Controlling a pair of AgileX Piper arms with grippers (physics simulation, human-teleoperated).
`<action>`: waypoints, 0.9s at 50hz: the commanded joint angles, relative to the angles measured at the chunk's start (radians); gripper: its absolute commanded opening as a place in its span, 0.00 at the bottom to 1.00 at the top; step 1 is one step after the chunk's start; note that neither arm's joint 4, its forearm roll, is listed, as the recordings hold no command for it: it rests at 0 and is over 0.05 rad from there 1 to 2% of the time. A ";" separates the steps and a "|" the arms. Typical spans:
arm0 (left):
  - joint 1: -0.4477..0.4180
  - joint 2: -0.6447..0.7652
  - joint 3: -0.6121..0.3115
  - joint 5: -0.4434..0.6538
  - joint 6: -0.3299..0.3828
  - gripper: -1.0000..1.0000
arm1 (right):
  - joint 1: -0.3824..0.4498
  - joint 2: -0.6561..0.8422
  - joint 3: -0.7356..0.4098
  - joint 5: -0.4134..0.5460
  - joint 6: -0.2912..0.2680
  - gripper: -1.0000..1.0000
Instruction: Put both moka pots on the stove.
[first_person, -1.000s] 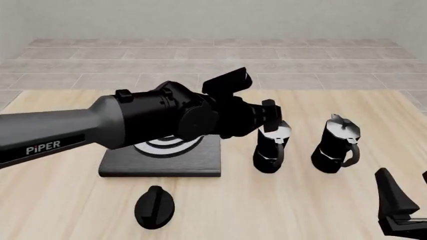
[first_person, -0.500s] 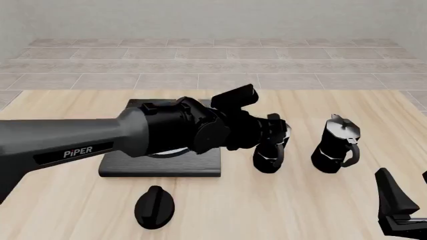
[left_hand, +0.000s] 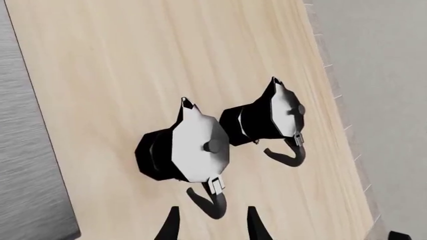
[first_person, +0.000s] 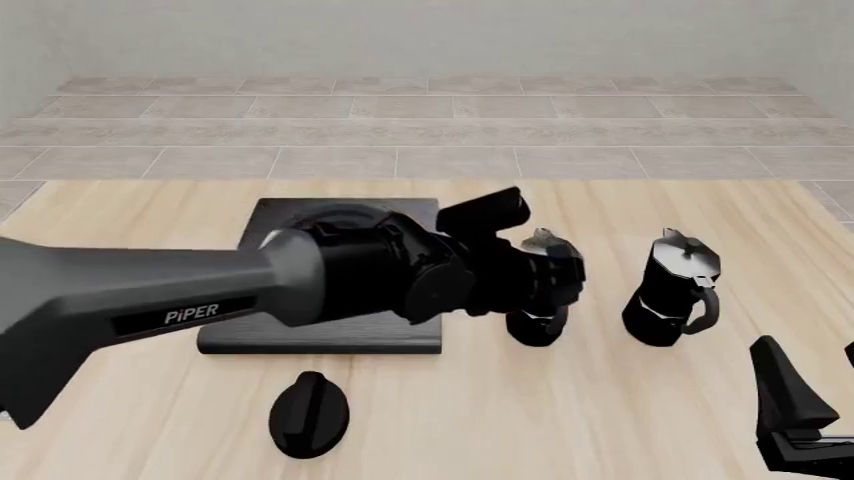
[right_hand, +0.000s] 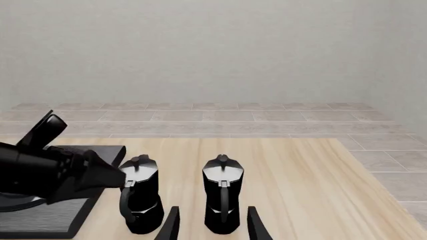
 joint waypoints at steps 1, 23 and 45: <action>-0.007 0.021 -0.008 -0.010 0.002 1.00 | -0.001 0.001 0.001 -0.001 0.000 1.00; -0.009 0.082 -0.036 -0.027 0.010 1.00 | -0.001 0.000 0.001 -0.001 0.000 1.00; -0.015 0.120 -0.044 -0.051 0.023 1.00 | -0.001 0.001 0.001 -0.001 0.000 1.00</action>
